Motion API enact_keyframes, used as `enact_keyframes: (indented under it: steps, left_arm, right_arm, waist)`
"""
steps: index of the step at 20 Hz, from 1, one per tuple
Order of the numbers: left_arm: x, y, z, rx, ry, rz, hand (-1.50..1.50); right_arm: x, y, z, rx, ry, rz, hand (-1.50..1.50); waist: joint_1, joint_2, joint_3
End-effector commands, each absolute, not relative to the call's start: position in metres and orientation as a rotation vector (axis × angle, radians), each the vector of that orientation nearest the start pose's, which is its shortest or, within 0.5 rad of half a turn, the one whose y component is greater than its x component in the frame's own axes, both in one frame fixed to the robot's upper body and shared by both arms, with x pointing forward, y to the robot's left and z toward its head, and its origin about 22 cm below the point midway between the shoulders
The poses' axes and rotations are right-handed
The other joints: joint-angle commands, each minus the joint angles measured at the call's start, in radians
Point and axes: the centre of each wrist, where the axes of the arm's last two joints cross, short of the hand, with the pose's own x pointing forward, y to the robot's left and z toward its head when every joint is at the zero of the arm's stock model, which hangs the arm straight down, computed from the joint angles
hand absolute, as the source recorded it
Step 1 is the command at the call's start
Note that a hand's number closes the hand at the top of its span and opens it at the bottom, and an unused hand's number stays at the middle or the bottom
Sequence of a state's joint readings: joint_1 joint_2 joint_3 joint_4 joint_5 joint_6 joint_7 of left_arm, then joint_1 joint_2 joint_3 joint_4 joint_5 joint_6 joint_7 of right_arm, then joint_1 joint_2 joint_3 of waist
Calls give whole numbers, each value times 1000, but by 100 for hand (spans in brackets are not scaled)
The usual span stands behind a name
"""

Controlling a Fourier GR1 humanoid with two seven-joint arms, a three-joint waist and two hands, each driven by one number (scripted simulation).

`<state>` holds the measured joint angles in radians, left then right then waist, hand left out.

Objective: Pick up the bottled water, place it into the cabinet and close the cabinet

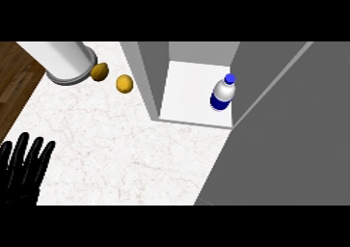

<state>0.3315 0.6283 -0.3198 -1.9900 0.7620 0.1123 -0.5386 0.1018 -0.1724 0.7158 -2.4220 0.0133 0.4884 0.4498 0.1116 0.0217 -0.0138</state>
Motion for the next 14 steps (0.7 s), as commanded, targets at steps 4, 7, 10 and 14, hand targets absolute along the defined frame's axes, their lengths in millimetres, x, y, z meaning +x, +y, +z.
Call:
enact_keyframes:
  steps: [4,7,10,14]
  left_arm:
    - [153,274,60,-445,-1935,99,-150]
    - [155,277,61,-442,-1930,82,-150]
    - [153,280,60,-435,-1916,85,-150]
    - [150,288,57,-400,-1916,94,-150]
  right_arm:
    - [127,-94,132,985,-1441,958,150]
    - [133,-95,123,1073,-1341,901,150]
    - [146,-102,123,1050,-1368,791,150]
    - [152,-125,126,939,-1480,589,150]
  waist:
    - [60,34,-1]
    - [65,39,0]
    - [52,28,2]
    - [19,18,3]
